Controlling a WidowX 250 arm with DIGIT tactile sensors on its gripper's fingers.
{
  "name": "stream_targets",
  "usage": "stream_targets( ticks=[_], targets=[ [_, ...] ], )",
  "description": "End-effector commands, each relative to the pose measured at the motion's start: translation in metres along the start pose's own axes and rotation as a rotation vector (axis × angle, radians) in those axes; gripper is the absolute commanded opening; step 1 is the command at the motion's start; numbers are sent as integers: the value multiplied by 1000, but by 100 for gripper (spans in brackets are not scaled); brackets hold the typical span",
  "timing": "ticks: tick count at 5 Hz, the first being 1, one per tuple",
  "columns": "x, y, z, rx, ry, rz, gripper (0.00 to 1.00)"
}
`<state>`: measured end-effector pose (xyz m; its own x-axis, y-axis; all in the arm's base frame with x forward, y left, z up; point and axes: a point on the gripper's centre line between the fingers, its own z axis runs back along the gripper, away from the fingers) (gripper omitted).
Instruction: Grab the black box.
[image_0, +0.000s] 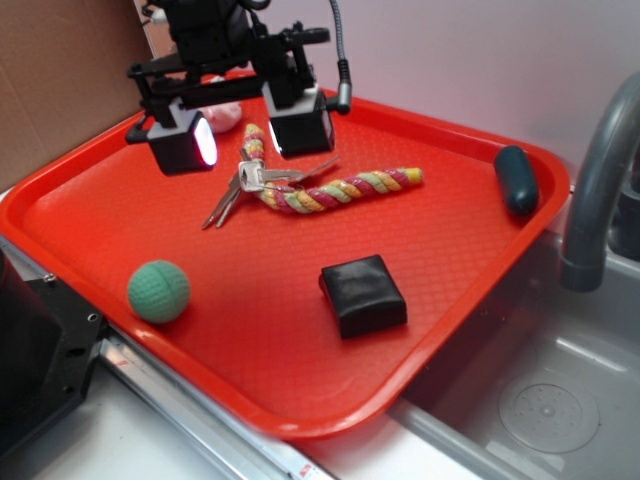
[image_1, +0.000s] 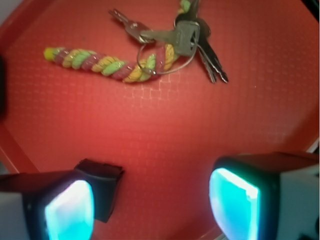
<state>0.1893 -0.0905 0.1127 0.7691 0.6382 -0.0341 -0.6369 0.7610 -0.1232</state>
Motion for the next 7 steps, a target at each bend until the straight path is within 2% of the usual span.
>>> stream_targets(
  ticks=[1, 2, 3, 4, 5, 6, 7],
  targets=[
    [5, -3, 7, -23, -18, 7, 100],
    [2, -27, -28, -80, -9, 3, 100],
    [-12, -62, -51, -53, -23, 82, 100],
    [-20, -76, -68, -30, 21, 99, 100],
    [-26, -78, -80, -11, 71, 116, 100],
    [-34, -71, -81, 64, 120, 144, 100],
    [-41, -50, -75, 124, 134, 189, 100]
  ],
)
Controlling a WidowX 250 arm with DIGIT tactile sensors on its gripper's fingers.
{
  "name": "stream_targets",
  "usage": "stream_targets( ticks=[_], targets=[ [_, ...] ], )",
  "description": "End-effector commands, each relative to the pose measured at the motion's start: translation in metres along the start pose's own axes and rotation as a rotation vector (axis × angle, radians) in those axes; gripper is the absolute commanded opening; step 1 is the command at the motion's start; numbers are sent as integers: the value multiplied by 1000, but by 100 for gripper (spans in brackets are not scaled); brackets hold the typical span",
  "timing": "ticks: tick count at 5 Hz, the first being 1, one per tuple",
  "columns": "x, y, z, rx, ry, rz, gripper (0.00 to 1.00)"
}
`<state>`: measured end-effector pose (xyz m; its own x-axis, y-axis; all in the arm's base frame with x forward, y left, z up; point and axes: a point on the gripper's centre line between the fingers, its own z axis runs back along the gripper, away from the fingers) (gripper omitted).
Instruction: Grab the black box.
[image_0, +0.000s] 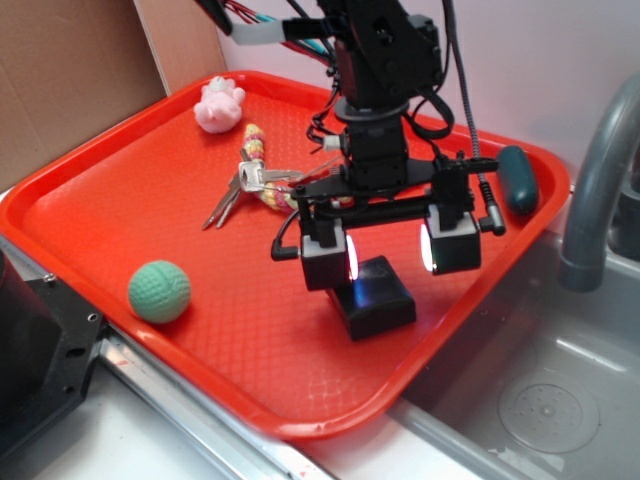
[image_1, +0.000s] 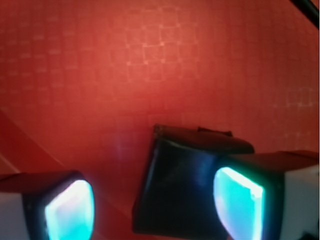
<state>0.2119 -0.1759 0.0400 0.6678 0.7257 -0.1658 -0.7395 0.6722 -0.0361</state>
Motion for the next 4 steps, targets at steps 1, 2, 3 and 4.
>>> stream_targets(
  ticks=[1, 2, 3, 4],
  targets=[
    [-14, 36, 11, 83, 21, 76, 100],
    [-19, 40, 7, 137, 64, 56, 100],
    [-24, 39, 9, 137, 66, 52, 100],
    [-26, 45, -3, 134, 82, 80, 100]
  ],
)
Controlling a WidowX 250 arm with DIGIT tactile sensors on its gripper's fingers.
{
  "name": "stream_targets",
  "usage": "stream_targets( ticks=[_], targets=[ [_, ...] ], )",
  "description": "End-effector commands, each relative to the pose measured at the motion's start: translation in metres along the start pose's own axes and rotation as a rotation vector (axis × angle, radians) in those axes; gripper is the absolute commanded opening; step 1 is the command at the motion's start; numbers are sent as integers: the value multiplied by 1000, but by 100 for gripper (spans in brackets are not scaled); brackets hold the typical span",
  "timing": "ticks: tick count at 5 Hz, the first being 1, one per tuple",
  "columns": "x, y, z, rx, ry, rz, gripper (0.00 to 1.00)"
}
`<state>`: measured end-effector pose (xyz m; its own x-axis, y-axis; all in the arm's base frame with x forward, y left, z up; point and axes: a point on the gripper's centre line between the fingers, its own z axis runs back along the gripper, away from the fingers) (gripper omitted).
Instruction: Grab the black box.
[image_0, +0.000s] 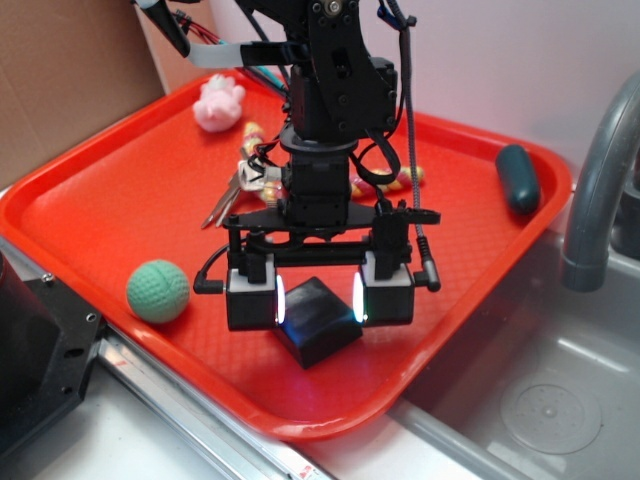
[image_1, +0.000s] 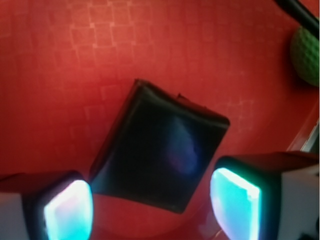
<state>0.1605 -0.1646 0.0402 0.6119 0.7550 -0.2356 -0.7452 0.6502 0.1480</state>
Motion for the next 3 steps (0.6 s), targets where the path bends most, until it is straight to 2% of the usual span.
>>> stream_targets(
  ticks=[1, 2, 3],
  targets=[
    [3, 8, -6, -60, -3, 22, 100],
    [21, 14, -14, -62, -3, -96, 100],
    [32, 18, -13, -34, -11, -117, 0]
  ],
)
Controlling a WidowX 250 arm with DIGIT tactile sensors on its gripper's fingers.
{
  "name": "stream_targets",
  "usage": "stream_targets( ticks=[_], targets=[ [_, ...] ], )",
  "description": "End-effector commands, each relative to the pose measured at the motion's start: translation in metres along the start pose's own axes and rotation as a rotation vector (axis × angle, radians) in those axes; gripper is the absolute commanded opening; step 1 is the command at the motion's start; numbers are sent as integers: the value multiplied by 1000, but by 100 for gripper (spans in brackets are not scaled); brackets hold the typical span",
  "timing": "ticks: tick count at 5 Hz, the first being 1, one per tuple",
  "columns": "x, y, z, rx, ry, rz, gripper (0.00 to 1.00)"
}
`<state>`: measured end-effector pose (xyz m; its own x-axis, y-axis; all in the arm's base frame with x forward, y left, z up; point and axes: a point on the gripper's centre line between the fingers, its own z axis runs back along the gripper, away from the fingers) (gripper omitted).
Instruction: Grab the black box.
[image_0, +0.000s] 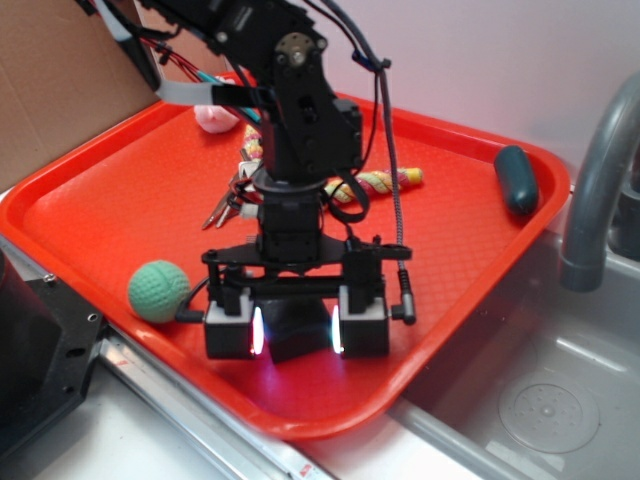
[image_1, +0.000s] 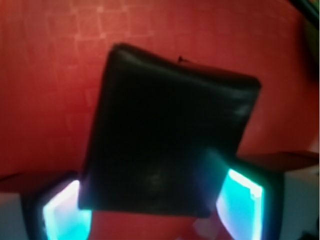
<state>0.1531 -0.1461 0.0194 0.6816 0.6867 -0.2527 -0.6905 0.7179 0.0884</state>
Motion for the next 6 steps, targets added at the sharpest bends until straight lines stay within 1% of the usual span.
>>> stream_targets(
  ticks=[1, 2, 3, 4, 5, 6],
  targets=[
    [31, 6, 16, 64, -5, -108, 0],
    [48, -2, 53, 96, -72, -341, 0],
    [60, -26, 114, 171, -195, -566, 0],
    [45, -21, 166, 215, -337, -794, 0],
    [24, 19, 209, 148, -473, -879, 0],
    [13, 42, 217, 112, -490, -875, 0]
  ],
)
